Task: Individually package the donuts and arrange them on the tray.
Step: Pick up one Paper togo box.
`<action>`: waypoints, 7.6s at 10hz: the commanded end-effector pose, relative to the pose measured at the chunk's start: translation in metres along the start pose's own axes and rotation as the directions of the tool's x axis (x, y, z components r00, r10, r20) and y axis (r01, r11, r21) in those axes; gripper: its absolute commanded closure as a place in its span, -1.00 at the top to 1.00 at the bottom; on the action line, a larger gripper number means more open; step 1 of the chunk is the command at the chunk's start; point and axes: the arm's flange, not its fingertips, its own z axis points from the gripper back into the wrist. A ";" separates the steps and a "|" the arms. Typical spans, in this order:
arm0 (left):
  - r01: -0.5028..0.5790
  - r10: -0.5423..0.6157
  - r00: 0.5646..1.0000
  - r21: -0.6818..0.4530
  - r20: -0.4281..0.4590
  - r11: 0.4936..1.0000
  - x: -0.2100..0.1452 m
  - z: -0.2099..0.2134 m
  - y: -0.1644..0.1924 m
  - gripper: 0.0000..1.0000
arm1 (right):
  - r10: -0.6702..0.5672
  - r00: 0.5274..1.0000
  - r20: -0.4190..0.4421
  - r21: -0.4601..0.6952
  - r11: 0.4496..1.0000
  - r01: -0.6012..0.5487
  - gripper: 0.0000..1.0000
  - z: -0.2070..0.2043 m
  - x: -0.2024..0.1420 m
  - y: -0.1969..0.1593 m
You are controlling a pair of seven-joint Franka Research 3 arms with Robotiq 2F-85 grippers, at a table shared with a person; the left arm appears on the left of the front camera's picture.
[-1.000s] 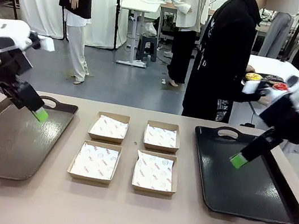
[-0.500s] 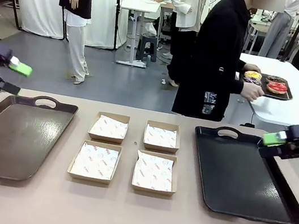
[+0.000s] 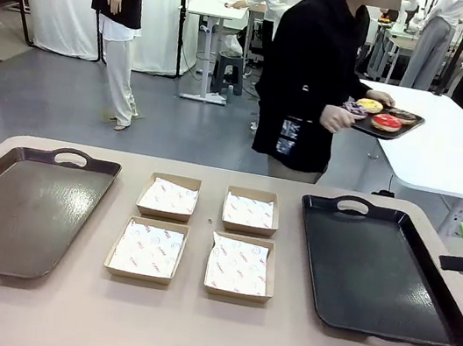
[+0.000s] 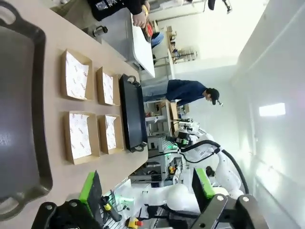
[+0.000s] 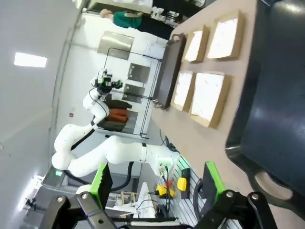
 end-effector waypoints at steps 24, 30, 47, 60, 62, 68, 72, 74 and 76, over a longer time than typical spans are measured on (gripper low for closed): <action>-0.103 0.102 0.995 -0.029 -0.008 0.994 -0.030 0.057 0.055 1.00 | 0.002 0.999 0.049 -0.041 0.999 0.000 1.00 0.034 -0.001 0.010; -0.103 0.102 0.995 -0.029 -0.008 0.994 -0.030 0.057 0.055 1.00 | 0.002 0.999 0.049 -0.041 0.999 0.000 1.00 0.034 -0.001 0.010; -0.103 0.102 0.995 -0.029 -0.008 0.994 -0.030 0.057 0.055 1.00 | -0.025 0.995 -0.101 -0.329 0.944 -0.009 1.00 -0.071 0.091 0.086; -0.103 0.102 0.995 -0.029 -0.008 0.994 -0.030 0.057 0.055 1.00 | -0.067 0.978 -0.199 -0.805 0.580 -0.124 1.00 -0.299 0.149 0.096; -0.103 0.102 0.995 -0.029 -0.008 0.994 -0.030 0.057 0.055 1.00 | -0.072 0.980 -0.187 -0.841 0.528 -0.122 1.00 -0.310 0.154 0.087; -0.103 0.102 0.995 -0.029 -0.008 0.994 -0.030 0.057 0.055 1.00 | -0.072 0.980 -0.187 -0.841 0.528 -0.122 1.00 -0.310 0.154 0.087; -0.103 0.102 0.995 -0.029 -0.008 0.994 -0.030 0.057 0.055 1.00 | -0.097 0.974 -0.206 -0.881 0.451 -0.141 1.00 -0.342 0.165 0.091; -0.103 0.102 0.995 -0.029 -0.008 0.994 -0.030 0.057 0.055 1.00 | -0.122 0.967 -0.222 -0.912 0.378 -0.162 1.00 -0.376 0.182 0.083; -0.103 0.102 0.995 -0.029 -0.008 0.994 -0.030 0.057 0.055 1.00 | -0.140 0.977 -0.158 -0.941 0.321 -0.106 1.00 -0.403 0.201 0.059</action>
